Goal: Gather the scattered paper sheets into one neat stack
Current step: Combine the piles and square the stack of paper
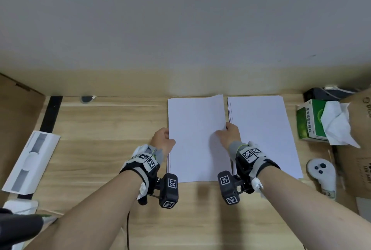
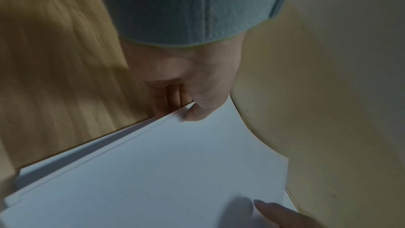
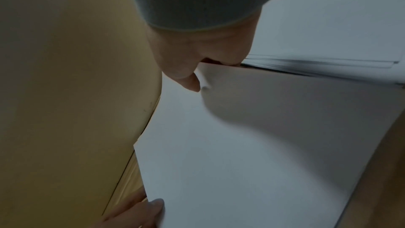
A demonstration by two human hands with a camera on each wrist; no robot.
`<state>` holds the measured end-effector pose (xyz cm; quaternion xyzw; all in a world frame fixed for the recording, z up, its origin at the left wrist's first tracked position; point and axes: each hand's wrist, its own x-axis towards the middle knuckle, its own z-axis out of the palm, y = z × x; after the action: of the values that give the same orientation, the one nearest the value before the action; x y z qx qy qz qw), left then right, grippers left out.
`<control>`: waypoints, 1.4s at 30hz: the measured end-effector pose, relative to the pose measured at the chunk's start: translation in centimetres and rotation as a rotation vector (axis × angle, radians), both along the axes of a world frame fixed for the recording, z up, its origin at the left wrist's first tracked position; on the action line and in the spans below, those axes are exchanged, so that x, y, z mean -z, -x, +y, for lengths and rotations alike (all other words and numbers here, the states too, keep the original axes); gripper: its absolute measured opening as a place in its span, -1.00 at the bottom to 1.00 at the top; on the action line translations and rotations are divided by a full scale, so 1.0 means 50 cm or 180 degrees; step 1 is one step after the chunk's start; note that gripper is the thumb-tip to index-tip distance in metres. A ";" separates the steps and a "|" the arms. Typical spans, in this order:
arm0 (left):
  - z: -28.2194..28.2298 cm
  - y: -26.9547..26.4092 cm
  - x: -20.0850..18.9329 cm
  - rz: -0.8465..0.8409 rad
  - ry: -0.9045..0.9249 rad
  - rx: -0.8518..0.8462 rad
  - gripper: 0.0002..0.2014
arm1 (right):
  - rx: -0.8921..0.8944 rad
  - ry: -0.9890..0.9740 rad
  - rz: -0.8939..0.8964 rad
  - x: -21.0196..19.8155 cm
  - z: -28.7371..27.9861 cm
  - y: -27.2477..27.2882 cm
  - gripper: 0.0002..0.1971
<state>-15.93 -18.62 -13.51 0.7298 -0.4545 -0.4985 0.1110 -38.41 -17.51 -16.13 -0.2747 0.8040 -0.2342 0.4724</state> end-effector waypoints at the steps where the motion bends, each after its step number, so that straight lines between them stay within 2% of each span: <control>1: -0.003 -0.001 0.001 -0.0023 -0.0005 0.0006 -0.60 | 0.0029 0.0032 0.0017 -0.002 -0.001 0.000 -0.76; 3: -0.008 0.000 -0.002 -0.0270 0.0090 0.0045 -0.60 | 0.0061 0.0146 0.0067 -0.009 0.002 0.000 -0.72; 5: -0.013 0.006 -0.008 -0.0818 0.0463 0.0113 -0.62 | 0.0140 0.0337 0.0174 -0.018 0.008 0.008 -0.62; 7: -0.017 0.023 -0.013 -0.0917 0.0904 0.0104 -0.65 | 0.0362 0.0522 0.0304 -0.028 0.013 0.026 -0.58; 11: -0.030 0.106 -0.019 0.0059 0.0947 -0.0010 -0.70 | 0.0530 0.0750 0.0566 -0.040 0.025 0.104 -0.57; 15: -0.032 0.220 -0.022 0.0803 0.0367 0.0011 -0.68 | 0.0533 0.0511 0.1090 -0.043 0.039 0.200 -0.57; 18: -0.028 0.302 -0.027 0.0836 0.0039 0.0124 -0.57 | 0.0533 0.0240 0.1476 -0.041 0.054 0.268 -0.47; 20: -0.028 0.340 -0.020 0.0799 -0.0088 0.0182 -0.59 | 0.0496 -0.0019 0.1602 -0.035 0.063 0.302 -0.38; 22: -0.027 0.367 -0.010 0.0731 -0.0147 0.0276 -0.82 | 0.0472 -0.0244 0.1586 -0.028 0.069 0.323 -0.35; 25: -0.025 0.387 -0.001 0.0733 -0.0222 0.0360 -0.68 | 0.0501 -0.0496 0.1482 -0.022 0.068 0.331 -0.42; 29: -0.030 0.407 -0.003 0.0961 -0.0458 -0.0027 -0.89 | 0.0493 -0.0614 0.1361 -0.019 0.076 0.332 -0.44; 31: -0.034 0.414 0.011 0.1047 -0.0671 -0.0380 -0.68 | 0.0457 -0.0681 0.1336 -0.015 0.085 0.339 -0.59; 33: -0.035 0.415 0.008 0.1113 -0.0788 -0.0573 -0.76 | 0.0569 -0.0650 0.1233 -0.009 0.094 0.348 -0.70; 35: -0.027 0.420 -0.002 0.0998 -0.0831 -0.0433 -0.93 | 0.0772 -0.0548 0.0966 -0.003 0.112 0.361 -0.77; 38: -0.002 0.431 -0.002 0.0931 -0.0869 -0.0030 -0.88 | 0.0866 -0.0404 0.0711 -0.022 0.128 0.355 -0.90; 40: 0.018 0.437 0.010 0.0896 -0.0794 0.0058 -0.87 | 0.0879 -0.0310 0.0646 -0.045 0.138 0.348 -0.84; 42: 0.026 0.436 0.021 0.0902 -0.0668 0.0016 -0.75 | 0.0935 -0.0239 0.0739 -0.057 0.138 0.347 -0.71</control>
<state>-37.75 -17.32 -14.55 0.6586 -0.3816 -0.6414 0.0960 -55.74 -10.59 -13.29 -0.1618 0.8928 -0.2372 0.3471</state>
